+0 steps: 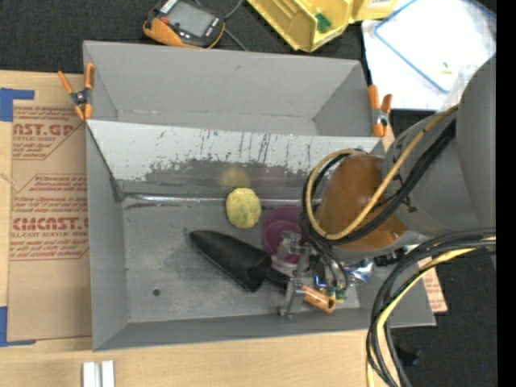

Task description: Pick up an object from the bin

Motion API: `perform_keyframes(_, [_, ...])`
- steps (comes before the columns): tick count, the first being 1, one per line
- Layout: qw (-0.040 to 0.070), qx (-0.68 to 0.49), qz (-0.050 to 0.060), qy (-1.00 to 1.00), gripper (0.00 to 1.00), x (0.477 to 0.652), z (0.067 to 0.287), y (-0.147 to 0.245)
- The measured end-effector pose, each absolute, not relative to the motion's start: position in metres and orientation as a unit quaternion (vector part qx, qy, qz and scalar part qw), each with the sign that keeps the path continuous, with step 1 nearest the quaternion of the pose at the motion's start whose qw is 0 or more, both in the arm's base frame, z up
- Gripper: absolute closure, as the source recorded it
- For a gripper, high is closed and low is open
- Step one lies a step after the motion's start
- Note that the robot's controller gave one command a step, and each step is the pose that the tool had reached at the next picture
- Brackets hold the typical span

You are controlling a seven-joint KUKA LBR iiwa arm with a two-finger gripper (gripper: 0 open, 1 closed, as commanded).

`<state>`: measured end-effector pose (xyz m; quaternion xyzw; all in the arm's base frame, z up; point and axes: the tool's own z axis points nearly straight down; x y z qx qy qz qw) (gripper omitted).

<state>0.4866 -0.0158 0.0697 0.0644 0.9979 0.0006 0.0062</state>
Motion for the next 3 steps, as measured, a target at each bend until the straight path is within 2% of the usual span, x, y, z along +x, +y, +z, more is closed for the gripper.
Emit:
perform_keyframes(1, [0.001,0.249,0.001,0.968,1.00,0.505,0.071,-0.021])
perform_keyframes(2, [0.001,0.249,0.001,0.968,1.00,0.505,0.071,-0.021])
perform_keyframes(3, [0.002,0.249,0.001,0.968,1.00,0.505,0.101,-0.021])
